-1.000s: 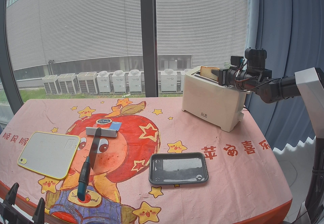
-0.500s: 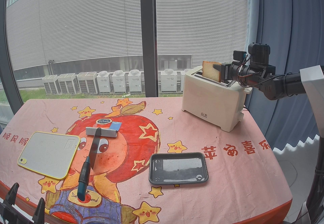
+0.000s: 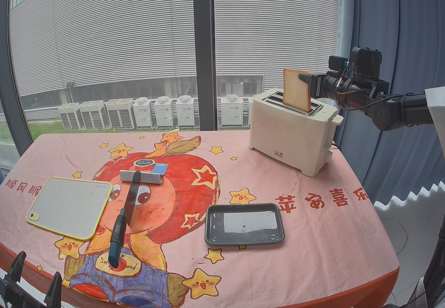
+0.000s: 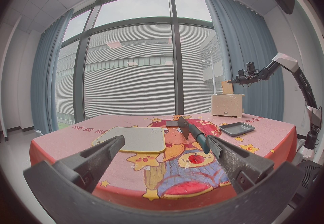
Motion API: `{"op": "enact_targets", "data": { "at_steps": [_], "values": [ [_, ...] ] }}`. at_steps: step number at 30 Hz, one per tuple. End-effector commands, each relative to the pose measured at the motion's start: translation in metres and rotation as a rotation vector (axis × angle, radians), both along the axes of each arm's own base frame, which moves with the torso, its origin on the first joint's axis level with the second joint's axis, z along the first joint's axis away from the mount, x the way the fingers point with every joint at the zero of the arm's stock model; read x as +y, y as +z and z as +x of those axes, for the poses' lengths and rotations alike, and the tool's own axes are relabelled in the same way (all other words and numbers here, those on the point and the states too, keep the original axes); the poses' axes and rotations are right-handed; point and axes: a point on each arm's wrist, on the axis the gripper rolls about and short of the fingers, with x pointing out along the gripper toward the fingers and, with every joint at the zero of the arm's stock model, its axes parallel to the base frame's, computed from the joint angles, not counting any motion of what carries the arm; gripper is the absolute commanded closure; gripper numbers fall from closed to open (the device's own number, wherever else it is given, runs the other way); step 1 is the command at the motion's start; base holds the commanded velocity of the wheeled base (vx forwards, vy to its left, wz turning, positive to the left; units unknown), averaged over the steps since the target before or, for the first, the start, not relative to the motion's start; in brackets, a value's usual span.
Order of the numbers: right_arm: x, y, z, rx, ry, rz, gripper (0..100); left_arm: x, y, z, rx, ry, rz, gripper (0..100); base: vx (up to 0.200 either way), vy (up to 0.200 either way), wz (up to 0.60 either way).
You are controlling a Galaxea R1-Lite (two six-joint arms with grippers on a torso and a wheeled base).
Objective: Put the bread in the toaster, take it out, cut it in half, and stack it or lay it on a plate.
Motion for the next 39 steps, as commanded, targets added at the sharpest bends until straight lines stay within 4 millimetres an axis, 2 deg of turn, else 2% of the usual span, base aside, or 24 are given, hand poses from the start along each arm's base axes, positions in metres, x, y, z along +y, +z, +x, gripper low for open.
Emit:
{"op": "enact_targets", "data": {
  "at_steps": [1, 7, 12, 19, 29, 34, 39],
  "values": [
    [0.000, 0.009, -0.006, -0.036, 0.004, 0.009, 100, 0.000, -0.004, 0.001, 0.009, 0.000, 0.001, 0, 0.000, 0.000, 0.00],
    [-0.001, 0.016, -0.011, -0.069, 0.004, 0.017, 100, 0.000, -0.004, 0.001, 0.009, -0.001, 0.001, 0, 0.000, 0.000, 0.00],
    [-0.002, 0.025, -0.022, -0.095, 0.012, 0.025, 100, 0.000, -0.004, 0.001, 0.009, 0.000, 0.001, 0, 0.000, 0.000, 0.00],
    [-0.001, 0.025, -0.049, -0.085, 0.029, 0.022, 100, 0.000, -0.004, 0.001, 0.009, -0.001, 0.001, 0, 0.000, 0.000, 0.00],
    [-0.003, 0.019, -0.083, -0.082, 0.046, 0.022, 100, 0.000, -0.004, 0.001, 0.009, -0.001, 0.001, 0, 0.000, 0.000, 0.00],
    [-0.005, 0.011, -0.108, -0.071, 0.061, 0.020, 100, 0.000, -0.004, 0.001, 0.009, 0.000, 0.000, 0, -0.200, 0.000, 0.00],
    [-0.006, 0.001, -0.127, -0.060, 0.073, 0.017, 100, 0.000, -0.004, 0.001, 0.009, 0.000, 0.000, 0, 0.000, 0.000, 0.00]
  ]
}}
